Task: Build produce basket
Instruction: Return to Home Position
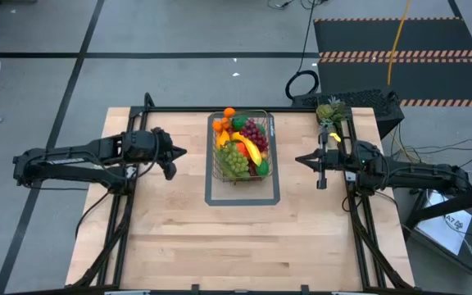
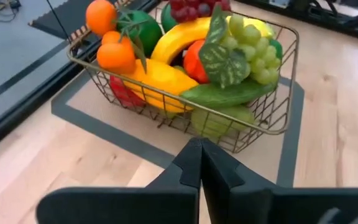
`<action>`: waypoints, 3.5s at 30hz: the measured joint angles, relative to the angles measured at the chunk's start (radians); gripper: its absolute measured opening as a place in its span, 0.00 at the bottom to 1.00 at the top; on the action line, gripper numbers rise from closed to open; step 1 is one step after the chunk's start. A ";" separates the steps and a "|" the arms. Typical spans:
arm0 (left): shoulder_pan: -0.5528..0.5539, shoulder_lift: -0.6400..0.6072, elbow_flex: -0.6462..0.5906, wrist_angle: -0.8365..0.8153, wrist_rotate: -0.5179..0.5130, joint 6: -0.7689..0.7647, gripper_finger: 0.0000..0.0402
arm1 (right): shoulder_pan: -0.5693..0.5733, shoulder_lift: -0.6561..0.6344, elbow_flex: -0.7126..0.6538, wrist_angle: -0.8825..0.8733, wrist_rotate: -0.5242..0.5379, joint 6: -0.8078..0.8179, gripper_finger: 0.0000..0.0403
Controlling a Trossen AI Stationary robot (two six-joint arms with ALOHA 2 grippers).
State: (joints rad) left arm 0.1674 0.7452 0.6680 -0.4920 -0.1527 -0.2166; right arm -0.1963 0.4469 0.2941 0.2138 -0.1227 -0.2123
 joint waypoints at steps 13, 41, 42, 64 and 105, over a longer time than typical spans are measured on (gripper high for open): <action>0.040 0.001 -0.049 0.034 0.005 -0.027 0.02 | 0.000 -0.255 -0.147 0.051 0.125 0.058 0.00; 0.048 0.001 -0.049 0.038 -0.006 -0.027 0.03 | 0.068 -0.382 -0.261 0.030 0.076 0.140 0.00; 0.048 0.001 -0.049 0.039 -0.005 -0.030 0.03 | 0.068 -0.385 -0.254 0.035 0.074 0.139 0.00; 0.047 0.000 -0.049 0.048 -0.002 -0.046 0.03 | 0.072 -0.444 -0.249 -0.142 -0.002 0.240 0.00; 0.094 0.000 -0.048 0.049 0.046 0.047 0.01 | 0.293 -0.444 -0.258 -0.234 0.196 0.167 0.00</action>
State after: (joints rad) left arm 0.2615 0.7456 0.6197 -0.4431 -0.1070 -0.1692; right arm 0.0971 0.0032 0.0360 -0.0204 0.0734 -0.0450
